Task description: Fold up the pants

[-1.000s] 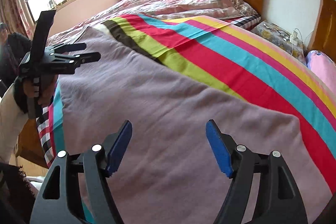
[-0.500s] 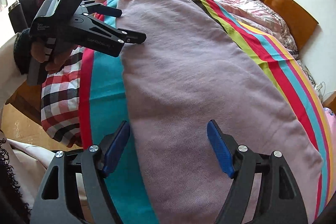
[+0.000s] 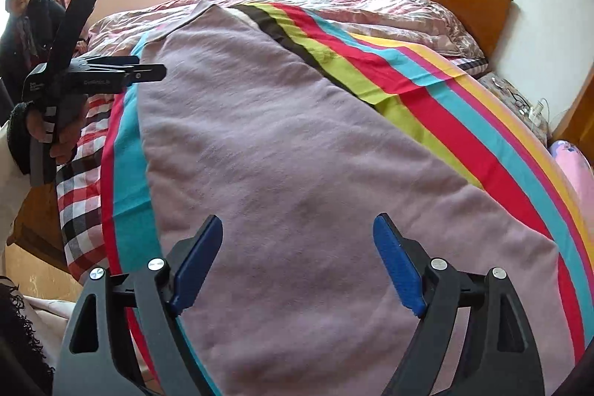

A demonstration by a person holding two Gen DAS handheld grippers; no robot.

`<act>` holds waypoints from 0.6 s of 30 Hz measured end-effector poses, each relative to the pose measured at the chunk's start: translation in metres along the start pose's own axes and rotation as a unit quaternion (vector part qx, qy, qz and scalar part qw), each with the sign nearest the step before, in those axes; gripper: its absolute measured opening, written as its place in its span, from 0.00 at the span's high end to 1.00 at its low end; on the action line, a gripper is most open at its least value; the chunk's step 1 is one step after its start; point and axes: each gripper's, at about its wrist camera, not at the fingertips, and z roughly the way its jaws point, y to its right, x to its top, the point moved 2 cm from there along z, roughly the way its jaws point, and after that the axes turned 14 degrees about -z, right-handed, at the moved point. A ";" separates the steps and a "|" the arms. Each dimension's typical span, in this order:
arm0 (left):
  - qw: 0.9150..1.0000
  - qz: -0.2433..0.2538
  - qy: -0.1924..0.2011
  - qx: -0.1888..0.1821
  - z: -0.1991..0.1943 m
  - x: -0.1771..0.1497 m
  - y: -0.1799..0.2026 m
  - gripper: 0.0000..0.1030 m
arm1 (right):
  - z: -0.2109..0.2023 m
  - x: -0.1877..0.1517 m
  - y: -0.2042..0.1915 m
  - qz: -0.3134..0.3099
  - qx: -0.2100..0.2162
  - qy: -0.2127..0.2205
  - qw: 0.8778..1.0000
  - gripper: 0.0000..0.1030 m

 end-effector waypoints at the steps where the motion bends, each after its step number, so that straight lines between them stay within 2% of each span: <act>1: 1.000 -0.013 0.000 0.002 0.004 0.006 -0.009 0.02 | -0.004 -0.008 0.014 0.018 -0.018 -0.002 1.000 0.22; 3: 0.999 -0.039 -0.014 -0.001 0.016 0.014 -0.024 0.02 | -0.013 -0.027 0.042 0.059 -0.041 -0.010 0.997 0.22; 5: 0.997 -0.059 -0.048 0.009 0.029 0.017 -0.031 0.03 | -0.020 -0.051 0.065 0.095 -0.063 -0.025 0.993 0.22; 6: 0.997 -0.067 -0.046 0.008 0.027 0.018 -0.029 0.03 | -0.024 -0.063 0.074 0.108 -0.075 -0.037 0.991 0.22; 8: 0.997 -0.071 -0.017 -0.013 0.008 0.017 -0.011 0.03 | -0.039 -0.087 0.089 0.131 -0.101 -0.047 0.985 0.22; 11: 0.998 -0.042 -0.004 -0.052 -0.007 0.006 0.049 0.02 | -0.074 -0.122 0.102 0.170 -0.127 -0.030 0.977 0.19; 13: 0.995 0.007 -0.040 -0.088 -0.001 -0.009 0.102 0.02 | -0.091 -0.149 0.109 0.196 -0.140 -0.030 0.970 0.18; 15: 0.990 0.061 -0.071 -0.108 0.008 -0.025 0.157 0.02 | -0.101 -0.176 0.117 0.226 -0.142 -0.038 0.963 0.18; 18: 0.976 0.138 -0.106 -0.130 0.023 -0.053 0.238 0.02 | -0.124 -0.214 0.130 0.262 -0.164 -0.046 0.950 0.18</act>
